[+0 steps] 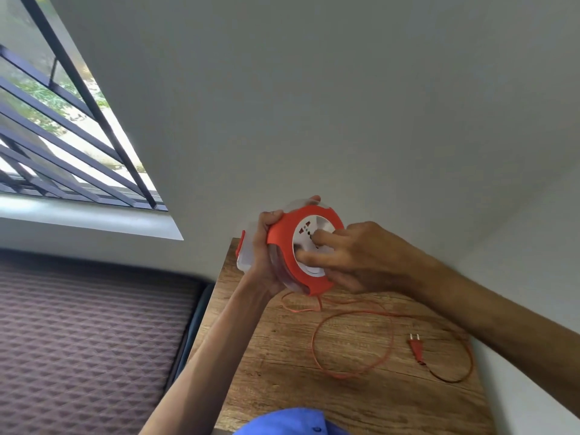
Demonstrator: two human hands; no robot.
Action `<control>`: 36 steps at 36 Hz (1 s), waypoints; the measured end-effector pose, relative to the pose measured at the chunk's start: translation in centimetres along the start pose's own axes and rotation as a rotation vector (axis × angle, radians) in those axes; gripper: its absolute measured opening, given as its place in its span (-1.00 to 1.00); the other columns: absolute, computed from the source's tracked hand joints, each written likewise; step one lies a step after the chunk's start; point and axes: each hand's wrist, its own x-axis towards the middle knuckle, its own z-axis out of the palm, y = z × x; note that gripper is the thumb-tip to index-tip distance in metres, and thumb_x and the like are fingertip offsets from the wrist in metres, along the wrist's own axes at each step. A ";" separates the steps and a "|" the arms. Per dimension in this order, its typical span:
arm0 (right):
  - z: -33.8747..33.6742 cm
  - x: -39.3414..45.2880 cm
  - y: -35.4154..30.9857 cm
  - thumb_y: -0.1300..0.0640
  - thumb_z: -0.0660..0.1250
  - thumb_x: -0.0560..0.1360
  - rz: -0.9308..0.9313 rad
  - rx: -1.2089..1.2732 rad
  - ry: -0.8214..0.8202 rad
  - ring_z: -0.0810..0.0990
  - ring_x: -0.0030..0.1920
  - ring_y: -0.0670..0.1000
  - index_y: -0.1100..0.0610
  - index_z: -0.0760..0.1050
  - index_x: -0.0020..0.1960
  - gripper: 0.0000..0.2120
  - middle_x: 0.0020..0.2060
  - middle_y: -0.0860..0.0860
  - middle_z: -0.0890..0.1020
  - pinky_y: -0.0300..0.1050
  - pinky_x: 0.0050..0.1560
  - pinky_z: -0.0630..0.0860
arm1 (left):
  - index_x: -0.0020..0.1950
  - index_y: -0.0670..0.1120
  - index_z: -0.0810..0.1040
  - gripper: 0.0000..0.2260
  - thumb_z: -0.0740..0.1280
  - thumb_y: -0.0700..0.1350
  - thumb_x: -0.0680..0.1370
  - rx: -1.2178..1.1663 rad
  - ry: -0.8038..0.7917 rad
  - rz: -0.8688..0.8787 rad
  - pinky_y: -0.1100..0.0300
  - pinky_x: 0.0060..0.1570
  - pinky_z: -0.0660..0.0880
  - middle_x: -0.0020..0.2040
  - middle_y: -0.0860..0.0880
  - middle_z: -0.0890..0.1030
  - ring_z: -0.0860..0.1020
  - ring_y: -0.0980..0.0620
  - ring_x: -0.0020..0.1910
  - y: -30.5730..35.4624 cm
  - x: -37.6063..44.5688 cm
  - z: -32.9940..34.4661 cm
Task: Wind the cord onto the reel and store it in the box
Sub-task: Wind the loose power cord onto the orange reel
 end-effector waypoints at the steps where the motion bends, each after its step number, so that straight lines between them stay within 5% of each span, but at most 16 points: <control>1: -0.2 0.0 0.3 0.00 0.33 0.65 -0.009 -0.013 -0.006 0.73 -0.12 0.16 -0.02 0.49 0.46 -0.61 0.26 0.19 0.62 -0.01 -0.30 0.68 | 0.72 -0.22 0.31 -0.24 0.11 0.22 0.63 -0.006 -0.004 -0.002 -0.14 0.24 0.59 0.34 -0.26 0.61 0.63 -0.23 0.25 0.0 0.0 0.0; 4: -0.9 0.0 1.5 -0.06 0.38 0.64 -0.013 -0.074 -0.028 0.70 0.07 0.20 -0.07 0.46 0.50 -0.55 0.34 0.24 0.57 0.03 -0.27 0.66 | 0.67 -0.18 0.40 -0.29 0.13 0.20 0.62 -0.017 0.018 -0.010 -0.13 0.20 0.60 0.32 -0.23 0.65 0.65 -0.21 0.22 -0.2 0.0 0.1; 8: -0.1 -0.3 1.3 -0.15 0.39 0.62 -0.018 -0.176 0.058 0.71 -0.27 0.14 0.10 0.61 0.38 -0.56 -0.05 0.13 0.74 -0.07 -0.36 0.55 | 0.64 -0.21 0.42 -0.30 0.17 0.18 0.61 0.063 0.011 0.015 -0.11 0.24 0.59 0.33 -0.25 0.64 0.64 -0.19 0.25 0.0 0.5 0.8; 10: 0.3 0.3 0.4 -0.32 0.33 0.56 0.274 -0.039 0.178 0.67 -0.42 0.11 0.14 0.71 0.23 -0.44 -0.27 0.07 0.75 -0.10 -0.41 0.55 | 0.67 -0.29 0.36 -0.23 0.21 0.17 0.58 0.112 0.012 0.049 -0.10 0.27 0.60 0.40 -0.31 0.58 0.61 -0.24 0.30 0.2 0.7 1.1; 12: 0.4 1.2 -0.4 -0.46 0.27 0.50 0.753 0.186 0.237 0.66 -0.45 0.07 0.10 0.77 -0.03 -0.36 -0.40 0.02 0.71 -0.03 -0.36 0.61 | 0.69 -0.31 0.32 -0.21 0.19 0.18 0.59 0.119 0.011 0.076 -0.13 0.29 0.58 0.46 -0.35 0.51 0.55 -0.31 0.34 0.3 1.0 1.4; 14: 0.9 1.9 -0.6 -0.42 0.26 0.59 1.131 0.512 0.242 0.67 -0.46 0.02 0.11 0.72 -0.28 -0.35 -0.48 -0.01 0.68 0.06 -0.27 0.69 | 0.67 -0.29 0.34 -0.24 0.14 0.18 0.60 0.115 0.014 0.102 -0.13 0.29 0.55 0.46 -0.35 0.48 0.54 -0.31 0.33 0.5 1.4 1.8; 16: 1.3 2.0 -0.7 -0.25 0.25 0.69 1.277 0.761 0.281 0.69 -0.46 -0.05 0.10 0.68 -0.37 -0.38 -0.52 -0.03 0.67 0.06 -0.15 0.74 | 0.65 -0.25 0.37 -0.28 0.13 0.17 0.60 0.141 0.018 0.105 -0.13 0.27 0.53 0.44 -0.34 0.47 0.53 -0.29 0.30 0.8 1.9 2.0; 20: 0.7 1.4 -0.5 -0.12 0.28 0.72 1.029 0.497 0.318 0.66 -0.46 -0.02 0.14 0.71 -0.23 -0.51 -0.44 -0.04 0.69 0.06 -0.27 0.69 | 0.70 -0.29 0.30 -0.22 0.12 0.19 0.61 0.136 -0.033 0.089 -0.14 0.30 0.53 0.41 -0.31 0.55 0.56 -0.28 0.32 1.4 2.0 1.4; 23: -0.4 0.6 0.1 -0.03 0.42 0.65 0.544 0.117 0.332 0.74 -0.26 0.09 0.15 0.71 0.12 -0.74 -0.06 0.07 0.78 -0.05 -0.34 0.66 | 0.72 -0.29 0.24 -0.20 0.16 0.21 0.62 0.067 -0.097 0.070 -0.11 0.29 0.57 0.39 -0.27 0.58 0.59 -0.24 0.30 1.6 1.7 0.9; 26: -0.6 -0.5 0.9 -0.03 0.38 0.63 0.226 0.080 0.153 0.75 -0.09 0.17 0.10 0.56 0.42 -0.60 0.21 0.18 0.68 -0.08 -0.29 0.67 | 0.73 -0.26 0.24 -0.17 0.24 0.24 0.61 0.039 -0.133 0.048 -0.10 0.21 0.61 0.38 -0.27 0.58 0.62 -0.23 0.27 1.5 1.5 0.4; 32: -0.8 -1.0 2.0 -0.07 0.39 0.64 0.060 -0.052 0.026 0.73 -0.15 0.19 -0.03 0.43 0.60 -0.45 0.30 0.28 0.60 -0.01 -0.36 0.67 | 0.67 -0.16 0.42 -0.29 0.14 0.24 0.62 0.013 -0.070 0.005 -0.08 0.09 0.68 0.33 -0.22 0.65 0.69 -0.20 0.21 0.9 1.2 -0.3; 36: -0.3 -0.8 1.4 -0.17 0.33 0.65 0.106 -0.076 0.073 0.70 -0.36 0.17 0.03 0.48 0.57 -0.45 0.14 0.27 0.72 -0.02 -0.44 0.65 | 0.69 -0.21 0.36 -0.26 0.08 0.21 0.63 0.023 -0.054 0.006 -0.08 0.14 0.67 0.34 -0.24 0.62 0.66 -0.20 0.23 0.8 1.2 0.4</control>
